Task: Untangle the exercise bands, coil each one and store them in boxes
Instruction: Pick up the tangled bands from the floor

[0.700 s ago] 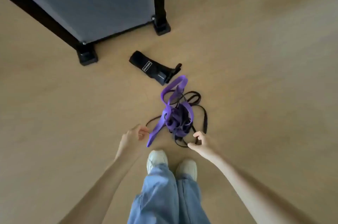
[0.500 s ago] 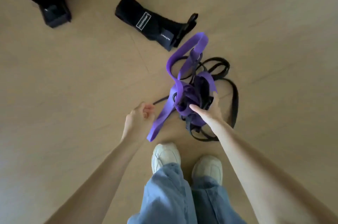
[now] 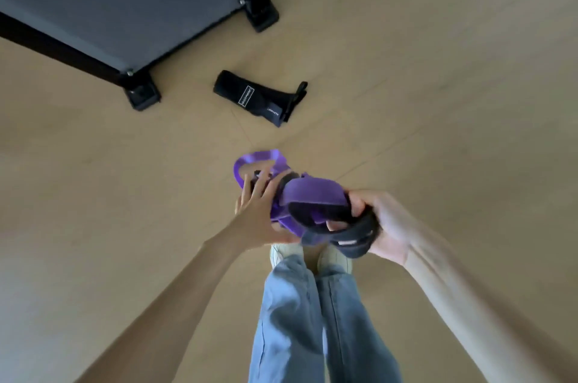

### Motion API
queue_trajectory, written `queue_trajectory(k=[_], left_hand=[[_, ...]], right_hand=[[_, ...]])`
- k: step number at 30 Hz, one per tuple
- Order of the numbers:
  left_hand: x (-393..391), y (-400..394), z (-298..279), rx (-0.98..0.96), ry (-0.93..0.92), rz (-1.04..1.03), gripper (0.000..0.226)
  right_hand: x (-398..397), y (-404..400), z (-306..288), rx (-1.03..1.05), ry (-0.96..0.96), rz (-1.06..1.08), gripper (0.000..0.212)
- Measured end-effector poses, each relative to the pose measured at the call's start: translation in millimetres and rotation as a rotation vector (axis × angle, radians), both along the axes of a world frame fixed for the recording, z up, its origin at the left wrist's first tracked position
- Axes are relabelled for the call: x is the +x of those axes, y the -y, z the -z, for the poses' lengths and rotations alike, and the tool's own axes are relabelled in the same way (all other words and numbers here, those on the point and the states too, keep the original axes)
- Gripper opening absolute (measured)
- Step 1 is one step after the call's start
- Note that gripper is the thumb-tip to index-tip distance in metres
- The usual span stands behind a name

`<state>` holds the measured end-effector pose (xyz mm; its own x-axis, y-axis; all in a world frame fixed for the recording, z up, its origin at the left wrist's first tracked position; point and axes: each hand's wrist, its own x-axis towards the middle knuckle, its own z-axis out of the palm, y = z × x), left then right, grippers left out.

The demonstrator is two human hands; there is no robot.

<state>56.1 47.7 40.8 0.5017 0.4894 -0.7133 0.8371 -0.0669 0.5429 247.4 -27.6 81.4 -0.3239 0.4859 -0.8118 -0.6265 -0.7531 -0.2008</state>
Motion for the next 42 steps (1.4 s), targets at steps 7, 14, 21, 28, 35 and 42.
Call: queue_trajectory(k=[7, 14, 21, 28, 35, 42], left_hand=[[43, -56, -220, 0.023, 0.379, -0.347, 0.039], [167, -100, -383, -0.11, 0.686, -0.388, 0.027], [369, -123, -437, -0.302, 0.755, -0.583, 0.011], [524, -223, -485, -0.439, 0.822, -0.935, 0.018], [610, -384, -465, -0.134, 0.691, -0.669, 0.012], [700, -549, -412, 0.113, 0.239, -0.394, 0.014]], right_hand=[[78, -1, -202, 0.323, 0.411, 0.158, 0.043], [124, 3, -275, 0.462, 0.769, -0.246, 0.104], [273, -63, -313, 0.613, 0.961, 0.052, 0.08], [427, -189, -349, 0.716, 1.082, 0.101, 0.086], [586, -340, -363, 0.543, 1.266, 0.374, 0.025], [754, -463, -372, 0.363, 1.519, 0.246, 0.032]])
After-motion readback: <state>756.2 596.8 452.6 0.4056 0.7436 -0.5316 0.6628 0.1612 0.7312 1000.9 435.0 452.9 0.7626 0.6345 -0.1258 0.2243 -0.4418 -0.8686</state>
